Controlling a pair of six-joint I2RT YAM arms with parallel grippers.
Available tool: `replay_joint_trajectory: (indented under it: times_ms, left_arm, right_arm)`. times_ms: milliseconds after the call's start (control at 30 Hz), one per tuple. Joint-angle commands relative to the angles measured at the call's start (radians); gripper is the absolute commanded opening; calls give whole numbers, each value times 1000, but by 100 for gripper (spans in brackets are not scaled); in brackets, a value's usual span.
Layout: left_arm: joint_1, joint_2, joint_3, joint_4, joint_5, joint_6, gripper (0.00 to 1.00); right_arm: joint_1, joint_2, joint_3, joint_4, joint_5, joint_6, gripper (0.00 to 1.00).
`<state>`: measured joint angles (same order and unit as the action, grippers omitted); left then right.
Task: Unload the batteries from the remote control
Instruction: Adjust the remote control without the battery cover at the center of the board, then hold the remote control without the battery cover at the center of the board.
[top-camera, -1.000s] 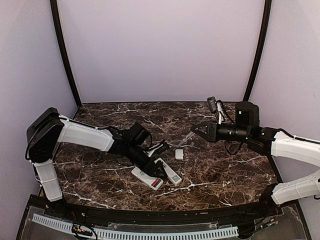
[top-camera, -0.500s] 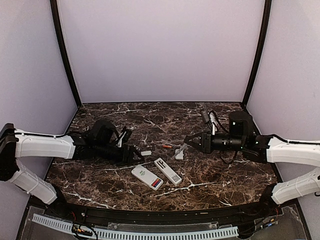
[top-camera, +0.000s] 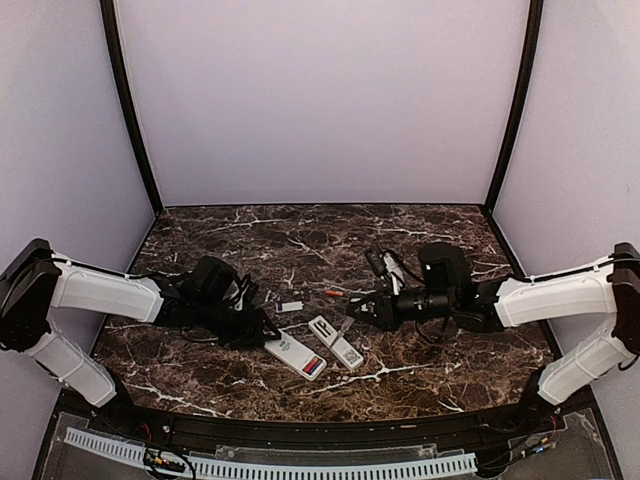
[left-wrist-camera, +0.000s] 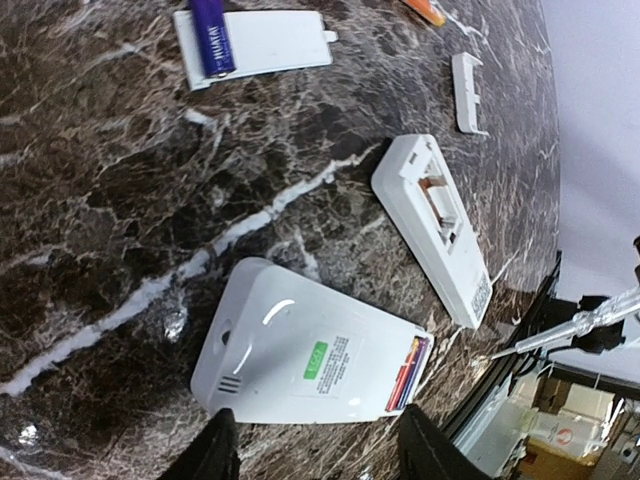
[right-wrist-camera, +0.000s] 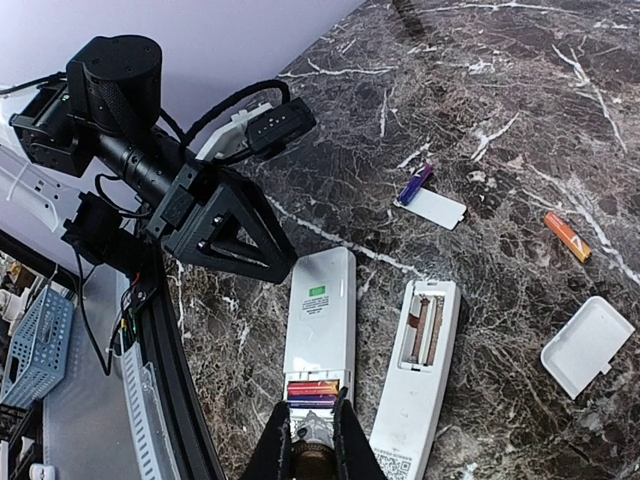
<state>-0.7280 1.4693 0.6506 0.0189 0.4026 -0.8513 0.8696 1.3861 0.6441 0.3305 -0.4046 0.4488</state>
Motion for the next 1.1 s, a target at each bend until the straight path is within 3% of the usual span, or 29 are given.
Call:
replay_joint_trajectory:
  times_ms: [0, 333, 567, 1067]
  left_arm:
    - [6, 35, -24, 20, 22, 3, 48]
    - [6, 19, -29, -51, -20, 30, 44]
    - [6, 58, -31, -10, -4, 20, 45]
    - [6, 86, -35, 5, -11, 30, 26]
  right_arm:
    - [12, 35, 38, 50, -16, -29, 0]
    - [18, 91, 60, 62, 5, -36, 0]
    - [27, 115, 73, 56, 13, -38, 0]
    - [46, 154, 76, 61, 32, -30, 0]
